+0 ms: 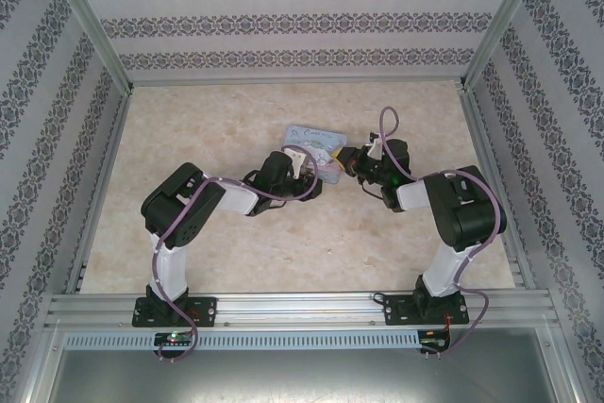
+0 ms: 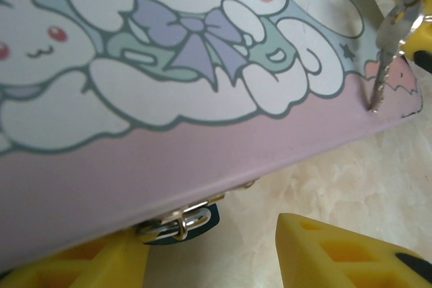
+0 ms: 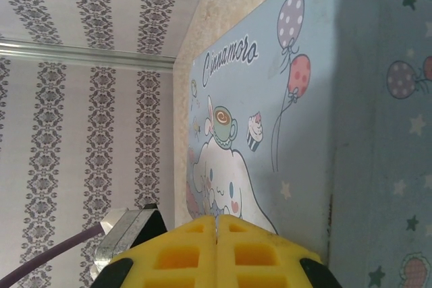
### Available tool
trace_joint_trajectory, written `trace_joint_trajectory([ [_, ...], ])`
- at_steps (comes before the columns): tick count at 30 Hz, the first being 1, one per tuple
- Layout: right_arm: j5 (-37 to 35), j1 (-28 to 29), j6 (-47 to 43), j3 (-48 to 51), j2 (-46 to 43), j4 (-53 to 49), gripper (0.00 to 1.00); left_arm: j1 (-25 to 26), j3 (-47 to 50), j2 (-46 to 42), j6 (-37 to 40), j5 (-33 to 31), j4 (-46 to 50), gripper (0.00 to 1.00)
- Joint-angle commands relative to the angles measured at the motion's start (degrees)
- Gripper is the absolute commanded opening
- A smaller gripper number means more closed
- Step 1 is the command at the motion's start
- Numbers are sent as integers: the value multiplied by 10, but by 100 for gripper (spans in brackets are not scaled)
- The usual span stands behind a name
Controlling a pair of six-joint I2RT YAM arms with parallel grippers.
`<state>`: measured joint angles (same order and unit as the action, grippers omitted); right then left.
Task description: Unlock the padlock with the key
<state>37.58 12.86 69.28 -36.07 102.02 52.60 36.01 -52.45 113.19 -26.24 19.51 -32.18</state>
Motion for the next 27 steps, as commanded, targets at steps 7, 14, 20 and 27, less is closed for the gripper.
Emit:
trace_joint_trajectory([
  [7, 10, -4, 2, -5, 13, 26, 0, 12, -8, 42, -87, 21, -79, 55],
  [14, 12, -5, 2, -1, 13, 28, 0, 12, 28, 41, -183, 44, -207, 48],
  [20, 11, -7, 2, 1, 10, 28, 0, 12, 47, 41, -254, 41, -288, 48],
  [27, 12, -9, 2, 4, 12, 28, 0, 12, 36, 46, -264, 32, -273, 50],
])
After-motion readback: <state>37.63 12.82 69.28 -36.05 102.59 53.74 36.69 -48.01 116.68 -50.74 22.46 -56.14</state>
